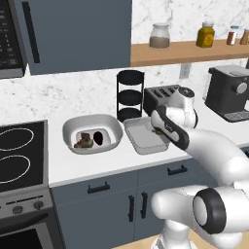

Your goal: Place one avocado and one steak in each tupperware on the nearby counter, to pack two identical lunches.

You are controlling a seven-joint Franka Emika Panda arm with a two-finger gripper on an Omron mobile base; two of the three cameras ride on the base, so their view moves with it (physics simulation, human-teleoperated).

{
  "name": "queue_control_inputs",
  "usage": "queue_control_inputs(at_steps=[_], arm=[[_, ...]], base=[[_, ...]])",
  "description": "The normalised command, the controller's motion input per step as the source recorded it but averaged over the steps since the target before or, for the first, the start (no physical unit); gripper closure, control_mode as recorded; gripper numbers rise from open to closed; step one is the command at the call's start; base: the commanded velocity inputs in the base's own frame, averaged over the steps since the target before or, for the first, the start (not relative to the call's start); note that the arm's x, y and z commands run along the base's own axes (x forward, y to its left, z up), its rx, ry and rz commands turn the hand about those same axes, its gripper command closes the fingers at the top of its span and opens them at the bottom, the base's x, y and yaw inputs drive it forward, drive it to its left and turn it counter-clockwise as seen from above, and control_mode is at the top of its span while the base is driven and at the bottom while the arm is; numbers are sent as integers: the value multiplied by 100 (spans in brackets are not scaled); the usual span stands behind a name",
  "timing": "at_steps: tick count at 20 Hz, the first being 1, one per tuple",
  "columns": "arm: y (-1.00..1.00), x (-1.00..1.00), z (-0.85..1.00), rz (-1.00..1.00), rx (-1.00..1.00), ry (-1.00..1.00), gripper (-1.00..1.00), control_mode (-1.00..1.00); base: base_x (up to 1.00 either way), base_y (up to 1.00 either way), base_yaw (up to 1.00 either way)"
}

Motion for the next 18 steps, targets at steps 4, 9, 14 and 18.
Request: queue_control_inputs(at_steps=[4, 9, 14, 18], arm=[[-16, 87, -45, 8, 2, 1, 100, -100], [-15, 81, -26, 10, 0, 0, 100, -100], [-2, 56, -9, 2, 1, 4, 100, -100], [0, 40, -25, 0, 0, 3, 100, -100]], base=[[0, 0, 0], [0, 0, 0], [0, 0, 0], [0, 0, 0]])
